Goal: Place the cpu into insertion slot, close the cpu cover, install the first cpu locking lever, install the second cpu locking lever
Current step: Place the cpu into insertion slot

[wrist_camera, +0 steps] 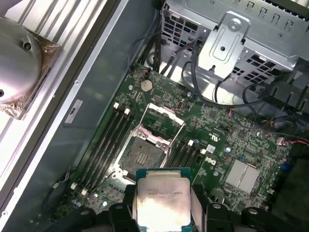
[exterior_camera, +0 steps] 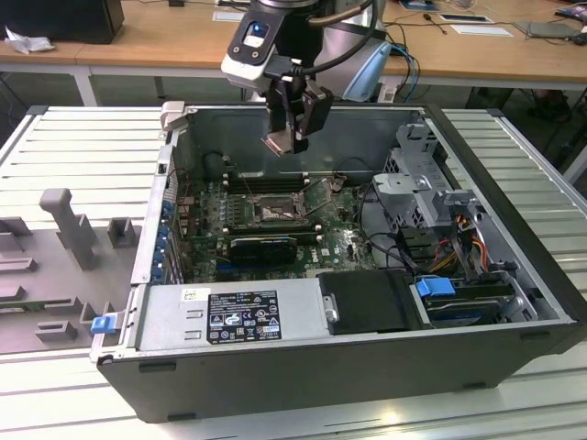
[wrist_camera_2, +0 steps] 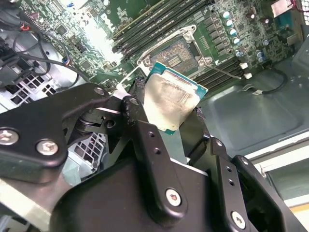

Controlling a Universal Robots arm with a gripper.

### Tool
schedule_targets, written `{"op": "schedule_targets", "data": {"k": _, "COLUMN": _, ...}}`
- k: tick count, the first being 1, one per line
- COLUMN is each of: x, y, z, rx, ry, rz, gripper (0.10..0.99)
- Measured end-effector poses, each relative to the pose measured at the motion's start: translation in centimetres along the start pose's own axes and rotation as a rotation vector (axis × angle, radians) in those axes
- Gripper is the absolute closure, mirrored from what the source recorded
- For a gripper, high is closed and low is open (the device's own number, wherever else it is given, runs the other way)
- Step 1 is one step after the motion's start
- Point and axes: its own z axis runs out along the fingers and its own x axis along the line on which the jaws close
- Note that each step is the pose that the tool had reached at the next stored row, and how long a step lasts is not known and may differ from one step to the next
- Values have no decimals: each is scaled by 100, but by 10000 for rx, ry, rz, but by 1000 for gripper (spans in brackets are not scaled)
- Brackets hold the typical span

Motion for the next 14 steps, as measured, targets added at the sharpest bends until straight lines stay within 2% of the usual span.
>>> {"op": "schedule_targets", "data": {"k": 6, "x": 0, "y": 0, "z": 3, "rx": -14, "ry": -59, "rz": 665, "gripper": 553}}
{"op": "schedule_targets", "data": {"k": 14, "x": 0, "y": 0, "z": 5, "rx": -24, "ry": -106, "rz": 1184, "gripper": 553}}
